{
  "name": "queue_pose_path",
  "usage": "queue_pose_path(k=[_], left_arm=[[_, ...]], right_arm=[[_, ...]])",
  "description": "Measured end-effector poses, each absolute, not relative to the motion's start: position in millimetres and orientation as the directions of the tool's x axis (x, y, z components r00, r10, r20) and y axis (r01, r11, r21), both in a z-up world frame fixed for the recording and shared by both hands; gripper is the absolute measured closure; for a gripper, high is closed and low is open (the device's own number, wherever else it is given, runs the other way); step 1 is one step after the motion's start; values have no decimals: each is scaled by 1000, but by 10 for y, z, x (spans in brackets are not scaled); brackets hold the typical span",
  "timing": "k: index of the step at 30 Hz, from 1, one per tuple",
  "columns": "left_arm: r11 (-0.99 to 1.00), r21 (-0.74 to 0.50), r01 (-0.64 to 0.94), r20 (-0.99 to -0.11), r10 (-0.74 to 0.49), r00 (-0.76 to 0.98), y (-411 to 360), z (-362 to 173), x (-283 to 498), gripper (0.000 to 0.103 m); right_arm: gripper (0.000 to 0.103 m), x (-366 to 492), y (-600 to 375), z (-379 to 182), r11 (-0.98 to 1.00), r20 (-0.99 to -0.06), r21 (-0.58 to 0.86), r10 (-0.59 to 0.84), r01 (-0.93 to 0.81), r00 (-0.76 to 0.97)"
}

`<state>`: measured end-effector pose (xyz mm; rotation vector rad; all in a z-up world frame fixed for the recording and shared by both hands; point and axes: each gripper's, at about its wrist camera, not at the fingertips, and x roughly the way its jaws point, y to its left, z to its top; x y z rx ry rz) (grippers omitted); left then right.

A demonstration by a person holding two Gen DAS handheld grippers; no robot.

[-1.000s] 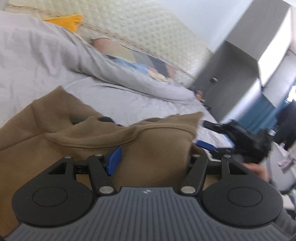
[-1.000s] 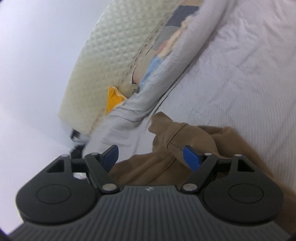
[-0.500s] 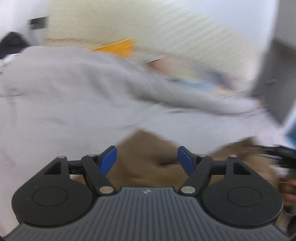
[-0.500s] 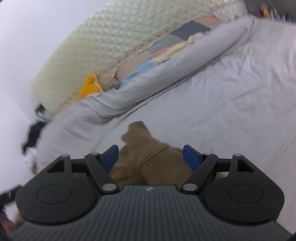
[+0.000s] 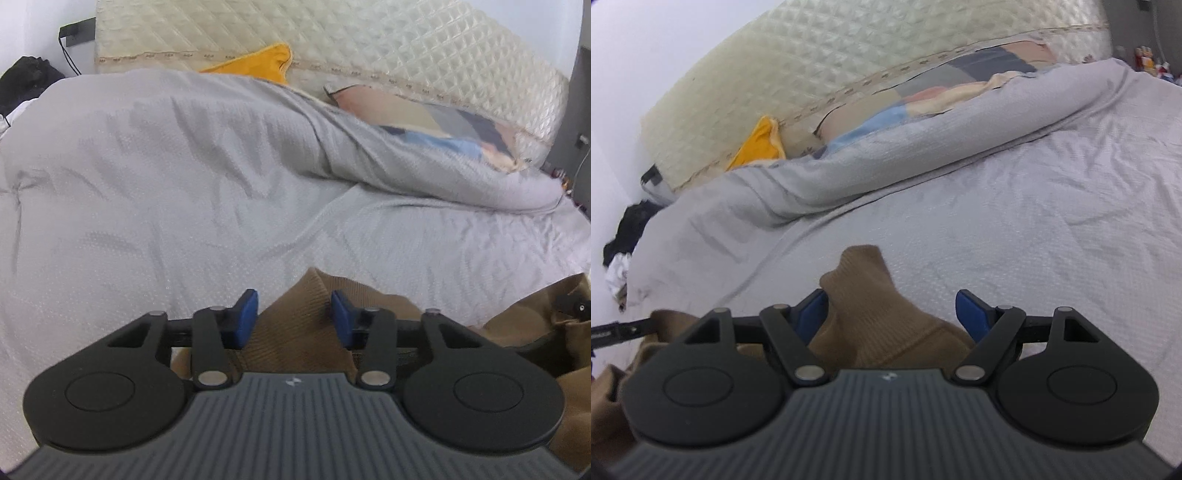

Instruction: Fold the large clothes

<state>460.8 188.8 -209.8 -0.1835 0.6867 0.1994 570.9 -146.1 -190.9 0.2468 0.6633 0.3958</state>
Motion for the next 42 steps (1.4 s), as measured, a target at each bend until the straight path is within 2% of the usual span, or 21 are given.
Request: queue_pose_path(k=[2, 3, 4, 6, 7, 8, 9, 12, 18, 22, 28, 31, 35, 39, 41, 42], left_arm=[[967, -48, -252, -649, 161, 744, 1852, -2167, 4647, 74], [965, -36, -260, -647, 176, 742, 1852, -2187, 4642, 83], [962, -31, -272, -640, 190, 745, 1865, -2193, 4627, 87], [959, -46, -281, -614, 195, 765, 1892, -2169, 4576, 93], [954, -55, -294, -593, 206, 779, 1912, -2133, 4517, 94], [951, -67, -303, -577, 211, 789, 1941, -2097, 4482, 94], [944, -96, -315, -553, 213, 805, 1984, -2045, 4411, 94], [921, -185, -342, -501, 211, 839, 2126, -1878, 4240, 95], [888, -304, -345, -376, 220, 900, 2324, -1535, 3871, 95], [880, -310, -360, -386, 230, 894, 2351, -1544, 3942, 95], [863, -293, -412, -511, 223, 830, 2479, -1862, 4283, 95], [864, -262, -430, -569, 222, 792, 2535, -2029, 4458, 95], [871, -233, -432, -646, 193, 739, 2560, -2241, 4644, 95], [875, -224, -430, -669, 183, 721, 2541, -2308, 4699, 94], [879, -214, -426, -667, 187, 721, 2513, -2310, 4690, 91], [881, -204, -427, -666, 194, 720, 2492, -2295, 4677, 84]], right_arm=[[25, 5724, -1402, -1955, 908, -566, 310, 415, -282, 713], [28, 5734, -1388, -1970, 913, -576, 297, 404, -278, 711], [31, 5741, -1392, -1979, 914, -580, 296, 402, -276, 709], [45, 5739, -1435, -1975, 915, -575, 306, 398, -264, 715], [50, 5730, -1456, -1968, 916, -572, 307, 393, -257, 720], [63, 5718, -1480, -1959, 917, -567, 309, 391, -253, 725], [71, 5695, -1508, -1938, 916, -558, 311, 391, -252, 732], [79, 5611, -1598, -1819, 900, -505, 342, 420, -272, 754], [83, 5504, -1808, -1485, 844, -370, 436, 485, -312, 793], [83, 5572, -1824, -1432, 832, -348, 467, 483, -298, 803], [83, 5872, -1572, -1645, 894, -448, 346, 425, -286, 787], [83, 6027, -1543, -1805, 893, -491, 358, 430, -275, 757], [82, 6196, -1493, -2188, 895, -593, 382, 429, -232, 681], [80, 6289, -1530, -2349, 875, -621, 442, 457, -197, 637], [80, 6264, -1520, -2334, 874, -616, 440, 460, -204, 639], [80, 6246, -1513, -2327, 875, -615, 437, 459, -208, 641]])
